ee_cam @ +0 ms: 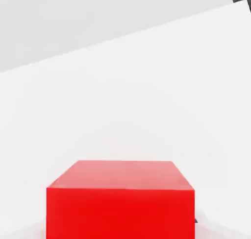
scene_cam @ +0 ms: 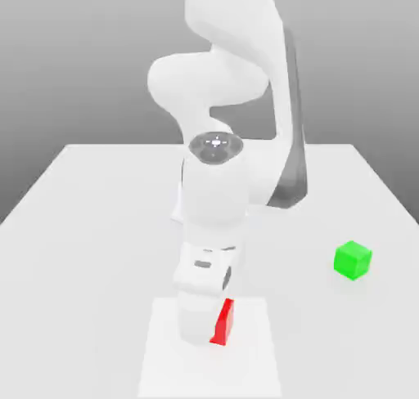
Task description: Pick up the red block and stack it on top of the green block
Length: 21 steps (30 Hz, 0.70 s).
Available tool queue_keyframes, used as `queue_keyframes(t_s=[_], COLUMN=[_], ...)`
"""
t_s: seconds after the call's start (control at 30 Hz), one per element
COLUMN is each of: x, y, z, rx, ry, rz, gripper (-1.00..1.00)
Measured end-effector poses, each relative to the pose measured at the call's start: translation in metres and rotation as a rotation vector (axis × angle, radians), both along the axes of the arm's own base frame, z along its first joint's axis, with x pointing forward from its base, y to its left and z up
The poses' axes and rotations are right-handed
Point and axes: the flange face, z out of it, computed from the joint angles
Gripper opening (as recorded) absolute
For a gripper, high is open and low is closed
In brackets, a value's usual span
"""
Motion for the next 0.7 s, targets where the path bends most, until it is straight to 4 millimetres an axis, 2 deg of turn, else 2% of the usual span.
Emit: queue_keyframes(t_s=[0.23, 0.27, 0.33, 0.4, 0.47, 0.53, 0.63, 0.7], x=[-0.005, -0.009, -0.023, -0.05, -0.079, -0.112, -0.173, -0.189], y=[0.0, 0.017, 0.071, 0.136, 0.181, 0.217, 0.266, 0.277], z=[0.029, 0.031, 0.035, 0.04, 0.046, 0.054, 0.065, 0.058], rx=[0.003, 0.008, 0.019, 0.025, 0.026, 0.021, 0.005, 0.002], ry=[0.01, 0.016, 0.029, 0.039, 0.043, 0.041, 0.023, 0.018], rz=[-0.005, 0.041, 0.195, 0.391, 0.55, 0.698, 0.945, 1.007], gripper=[-1.0, -1.0, -1.0, -1.0, -1.0, -1.0, -1.0, -1.0])
